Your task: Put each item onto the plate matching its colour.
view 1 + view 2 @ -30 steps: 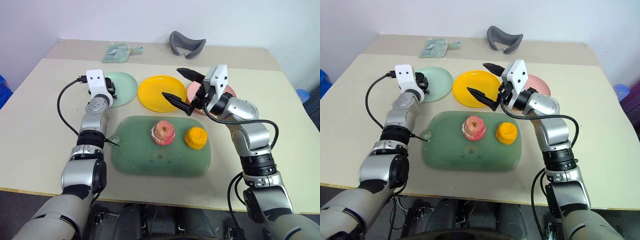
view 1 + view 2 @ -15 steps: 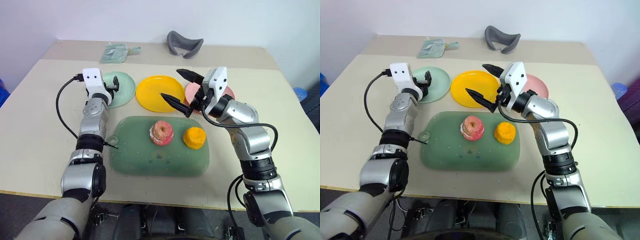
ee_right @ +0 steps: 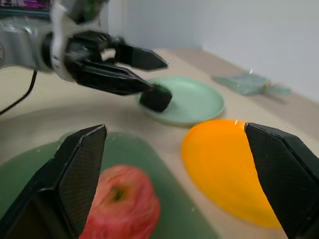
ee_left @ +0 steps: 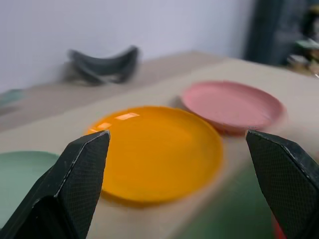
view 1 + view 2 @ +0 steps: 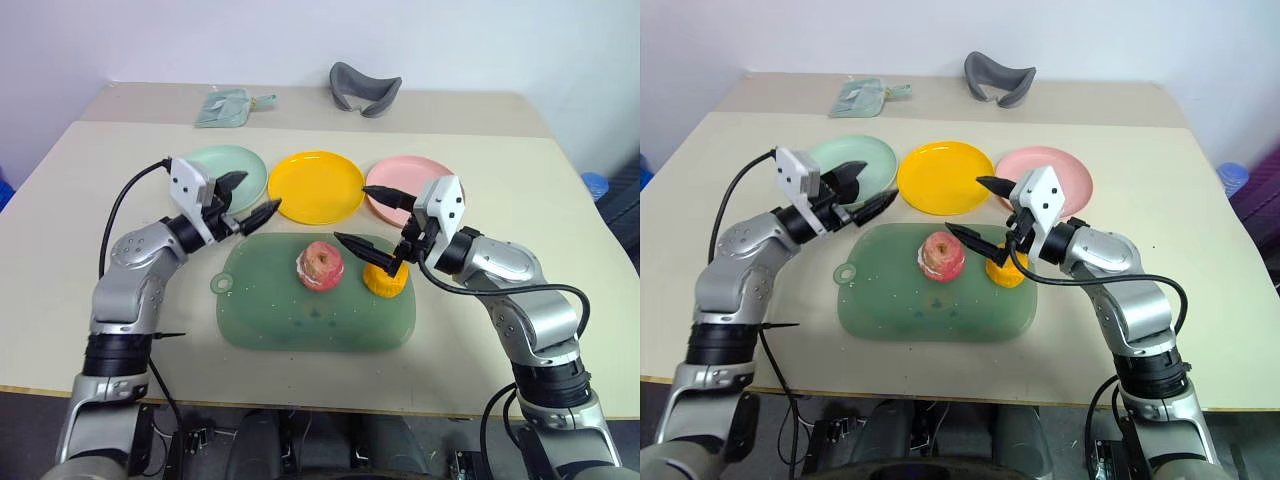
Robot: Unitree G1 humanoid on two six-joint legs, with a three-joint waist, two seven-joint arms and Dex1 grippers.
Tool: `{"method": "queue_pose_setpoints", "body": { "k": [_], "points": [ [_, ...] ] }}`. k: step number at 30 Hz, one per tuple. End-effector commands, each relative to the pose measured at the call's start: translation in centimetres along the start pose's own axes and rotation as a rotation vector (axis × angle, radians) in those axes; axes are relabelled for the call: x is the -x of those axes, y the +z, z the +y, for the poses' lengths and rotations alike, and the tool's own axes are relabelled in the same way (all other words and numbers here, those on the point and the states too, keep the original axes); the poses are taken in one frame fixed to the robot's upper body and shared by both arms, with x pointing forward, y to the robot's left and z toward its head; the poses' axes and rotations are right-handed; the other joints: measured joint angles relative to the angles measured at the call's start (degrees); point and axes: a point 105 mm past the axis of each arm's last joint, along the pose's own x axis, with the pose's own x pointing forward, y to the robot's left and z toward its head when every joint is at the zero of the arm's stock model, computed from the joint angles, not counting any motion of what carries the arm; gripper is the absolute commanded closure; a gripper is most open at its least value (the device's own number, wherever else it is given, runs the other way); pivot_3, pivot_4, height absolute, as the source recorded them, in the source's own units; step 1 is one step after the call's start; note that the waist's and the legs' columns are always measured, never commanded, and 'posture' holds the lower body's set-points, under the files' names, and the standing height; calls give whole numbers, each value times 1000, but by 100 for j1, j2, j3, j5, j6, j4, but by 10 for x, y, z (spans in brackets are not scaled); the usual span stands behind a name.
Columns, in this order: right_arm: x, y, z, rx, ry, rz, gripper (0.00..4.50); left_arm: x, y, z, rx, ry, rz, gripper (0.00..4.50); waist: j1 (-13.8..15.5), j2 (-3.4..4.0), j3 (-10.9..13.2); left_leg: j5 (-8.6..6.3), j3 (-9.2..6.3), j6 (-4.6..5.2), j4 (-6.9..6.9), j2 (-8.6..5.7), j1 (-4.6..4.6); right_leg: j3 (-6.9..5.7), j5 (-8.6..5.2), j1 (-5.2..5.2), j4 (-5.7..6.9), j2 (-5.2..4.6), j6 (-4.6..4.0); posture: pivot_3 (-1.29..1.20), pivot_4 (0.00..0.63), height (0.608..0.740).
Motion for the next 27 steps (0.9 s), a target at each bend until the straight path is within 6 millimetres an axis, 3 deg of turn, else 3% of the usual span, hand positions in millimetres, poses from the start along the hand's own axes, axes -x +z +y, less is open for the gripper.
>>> {"method": "queue_pose_setpoints", "body": {
  "k": [1,7,13,27],
  "points": [
    [-3,2,10,8,39,13,0,18,15,-19,-39,-185,-19,55,5,0,0,0,0,0,0,0,0,0,0,0,0,-1,0,0,150,740],
    [-24,-12,16,-57,66,60,0,61,18,-26,-22,-341,13,55,3,1,1,0,-4,0,0,0,-1,1,0,-2,0,-3,-1,0,150,740],
    [-35,-21,18,-111,78,90,0,84,18,-37,7,-420,91,55,24,2,1,-1,-6,2,0,-1,-2,1,-1,-2,-1,-6,-1,0,150,740],
    [-31,-43,25,-166,112,166,0,86,35,-52,15,-449,149,55,5,2,1,-2,-8,2,-3,0,-2,2,-1,-4,-1,-6,-2,0,150,740]
  ]
}}
